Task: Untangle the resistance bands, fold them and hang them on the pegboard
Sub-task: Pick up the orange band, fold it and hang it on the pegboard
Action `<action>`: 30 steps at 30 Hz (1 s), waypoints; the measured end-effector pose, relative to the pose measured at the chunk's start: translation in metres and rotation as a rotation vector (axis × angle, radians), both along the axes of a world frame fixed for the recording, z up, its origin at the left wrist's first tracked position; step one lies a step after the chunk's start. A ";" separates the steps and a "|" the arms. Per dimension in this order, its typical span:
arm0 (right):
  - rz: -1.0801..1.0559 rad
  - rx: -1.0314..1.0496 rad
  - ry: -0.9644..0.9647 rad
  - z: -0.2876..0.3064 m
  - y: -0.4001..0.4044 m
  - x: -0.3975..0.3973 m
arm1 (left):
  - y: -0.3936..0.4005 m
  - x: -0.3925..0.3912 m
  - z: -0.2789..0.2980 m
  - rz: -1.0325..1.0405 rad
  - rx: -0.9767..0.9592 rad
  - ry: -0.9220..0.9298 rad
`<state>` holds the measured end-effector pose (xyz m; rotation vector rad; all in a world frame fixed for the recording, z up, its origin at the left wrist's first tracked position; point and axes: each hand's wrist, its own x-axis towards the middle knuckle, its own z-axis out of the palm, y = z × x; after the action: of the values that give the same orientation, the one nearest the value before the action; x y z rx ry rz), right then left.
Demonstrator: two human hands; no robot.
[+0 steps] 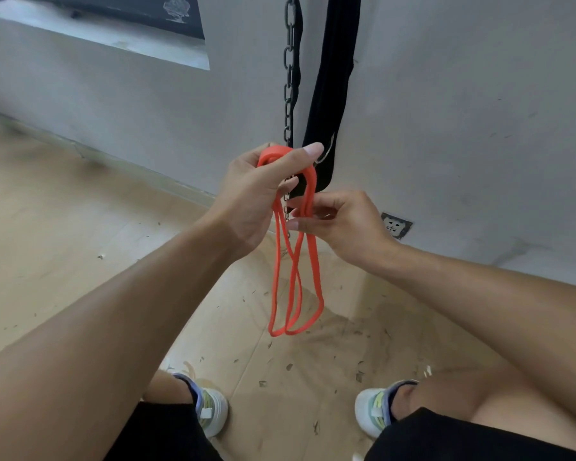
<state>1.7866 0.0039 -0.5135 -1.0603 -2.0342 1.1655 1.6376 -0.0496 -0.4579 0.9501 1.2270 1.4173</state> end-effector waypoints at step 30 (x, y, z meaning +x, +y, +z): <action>-0.022 -0.059 0.200 0.018 -0.001 0.001 | 0.002 -0.019 0.012 0.048 0.027 0.111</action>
<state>1.7878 0.0028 -0.4956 -0.9505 -1.8404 1.2730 1.6189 -0.0472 -0.4463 1.0361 1.3230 1.4377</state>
